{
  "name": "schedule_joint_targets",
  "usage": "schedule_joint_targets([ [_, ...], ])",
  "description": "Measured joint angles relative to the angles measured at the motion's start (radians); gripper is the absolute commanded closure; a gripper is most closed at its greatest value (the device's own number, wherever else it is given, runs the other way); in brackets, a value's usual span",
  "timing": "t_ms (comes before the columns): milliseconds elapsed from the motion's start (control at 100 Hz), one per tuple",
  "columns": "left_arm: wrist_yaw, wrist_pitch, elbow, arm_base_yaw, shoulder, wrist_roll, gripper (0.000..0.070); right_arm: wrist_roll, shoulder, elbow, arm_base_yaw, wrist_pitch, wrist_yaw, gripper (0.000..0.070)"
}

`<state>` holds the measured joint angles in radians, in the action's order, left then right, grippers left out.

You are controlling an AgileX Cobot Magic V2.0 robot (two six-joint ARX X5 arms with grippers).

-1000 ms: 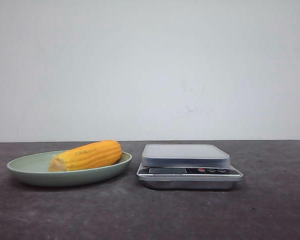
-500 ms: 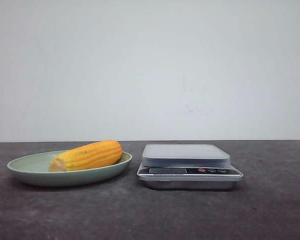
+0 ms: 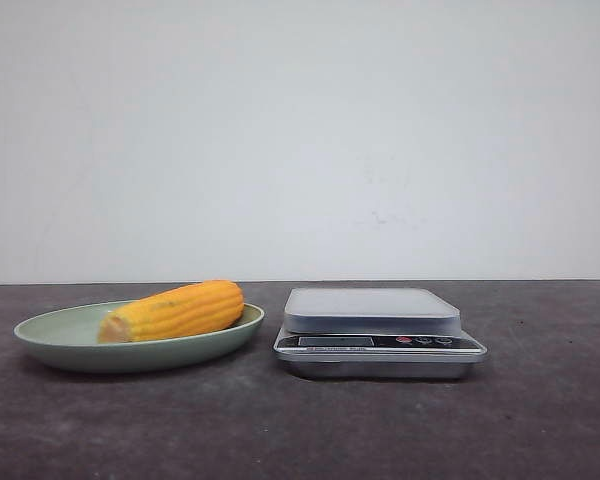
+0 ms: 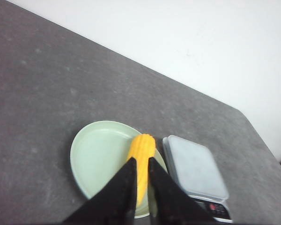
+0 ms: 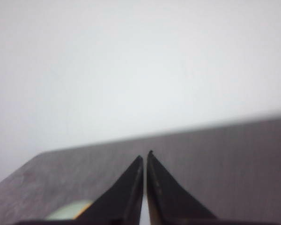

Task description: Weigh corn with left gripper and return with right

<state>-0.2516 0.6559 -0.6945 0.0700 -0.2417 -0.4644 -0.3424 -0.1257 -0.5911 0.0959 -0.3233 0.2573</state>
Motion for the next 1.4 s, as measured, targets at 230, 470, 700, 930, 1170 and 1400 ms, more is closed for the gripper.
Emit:
schedule_joint_targets([
  [230,-0.002,0.033,-0.33,0.0,-0.232,0.092,0.0696,0.198,-0.319,-0.47,0.0,-0.309,-0.023,0.0694],
  [470,-0.002,0.139,-0.438,0.0,-0.341,0.155,0.024,0.238,-0.459,-0.6,0.0,-0.388,-0.006,0.0308],
  [700,-0.003,0.158,-0.438,0.0,-0.342,0.164,0.0,0.229,-0.467,-0.6,0.0,-0.391,0.012,0.001],
  [930,-0.028,0.197,-0.445,0.002,-0.387,0.164,0.0,0.229,-0.468,-0.6,0.0,-0.391,0.012,0.001],
  [1170,-0.106,0.192,-0.447,0.079,-0.652,0.162,0.0035,0.229,-0.479,-0.6,0.0,-0.392,0.012,0.0011],
  [1400,-0.085,0.148,-0.447,0.201,-0.958,0.162,0.0063,0.229,-0.496,-0.6,0.0,-0.415,0.012,0.0011],
])
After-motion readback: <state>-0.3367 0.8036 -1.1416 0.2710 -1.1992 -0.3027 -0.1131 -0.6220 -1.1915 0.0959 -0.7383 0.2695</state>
